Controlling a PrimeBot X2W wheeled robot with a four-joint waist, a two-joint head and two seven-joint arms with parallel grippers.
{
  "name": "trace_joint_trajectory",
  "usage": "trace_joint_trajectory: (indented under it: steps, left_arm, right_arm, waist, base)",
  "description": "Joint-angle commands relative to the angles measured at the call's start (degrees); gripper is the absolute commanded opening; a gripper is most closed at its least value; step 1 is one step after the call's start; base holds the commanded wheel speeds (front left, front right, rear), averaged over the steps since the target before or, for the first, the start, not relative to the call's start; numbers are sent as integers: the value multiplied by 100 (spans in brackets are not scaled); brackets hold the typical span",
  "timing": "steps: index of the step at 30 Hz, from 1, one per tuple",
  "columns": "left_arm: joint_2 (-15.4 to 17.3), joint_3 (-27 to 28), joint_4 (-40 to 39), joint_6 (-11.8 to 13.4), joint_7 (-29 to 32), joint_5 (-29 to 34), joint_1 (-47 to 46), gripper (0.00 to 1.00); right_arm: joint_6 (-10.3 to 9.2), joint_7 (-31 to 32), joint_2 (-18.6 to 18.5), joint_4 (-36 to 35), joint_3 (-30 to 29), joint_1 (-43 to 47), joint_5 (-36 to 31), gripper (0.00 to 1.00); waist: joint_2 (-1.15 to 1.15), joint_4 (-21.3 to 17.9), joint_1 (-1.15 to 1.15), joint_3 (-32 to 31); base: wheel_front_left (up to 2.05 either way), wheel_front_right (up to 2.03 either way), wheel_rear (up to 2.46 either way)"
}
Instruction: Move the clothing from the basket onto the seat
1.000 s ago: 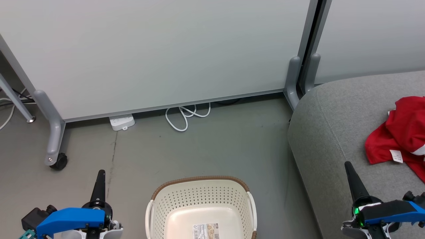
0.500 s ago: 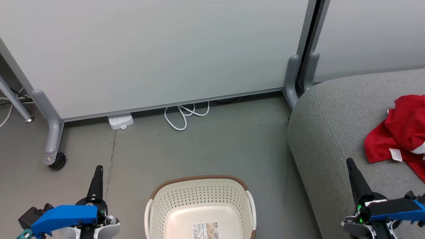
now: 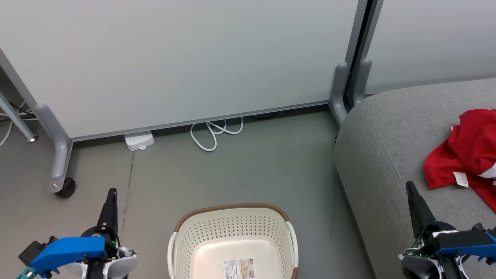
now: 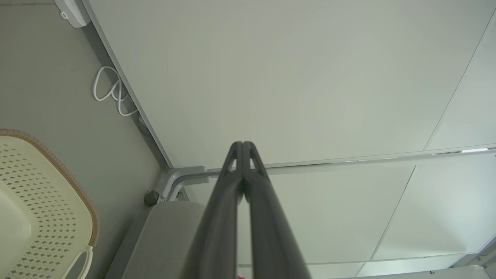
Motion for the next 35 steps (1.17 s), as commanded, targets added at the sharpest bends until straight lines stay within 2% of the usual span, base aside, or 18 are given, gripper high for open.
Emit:
trace_joint_trajectory:
  steps: [1,17,35]
  left_arm:
    - [-9,62,-46,-18,39,-108,-110,0]
    - [-44,170,-119,-20,188,-582,-143,0]
    - [-43,164,-117,-20,183,-566,-132,0]
  right_arm:
    - [2,31,-25,1,-21,-91,154,0]
    - [2,107,-26,44,-54,-150,733,0]
    - [2,106,-25,42,-52,-145,711,0]
  waist:
    - [0,-3,0,4]
    - [0,-30,0,36]
    - [0,-30,0,36]
  base:
    - [0,0,0]
    - [0,0,0]
    - [0,0,0]
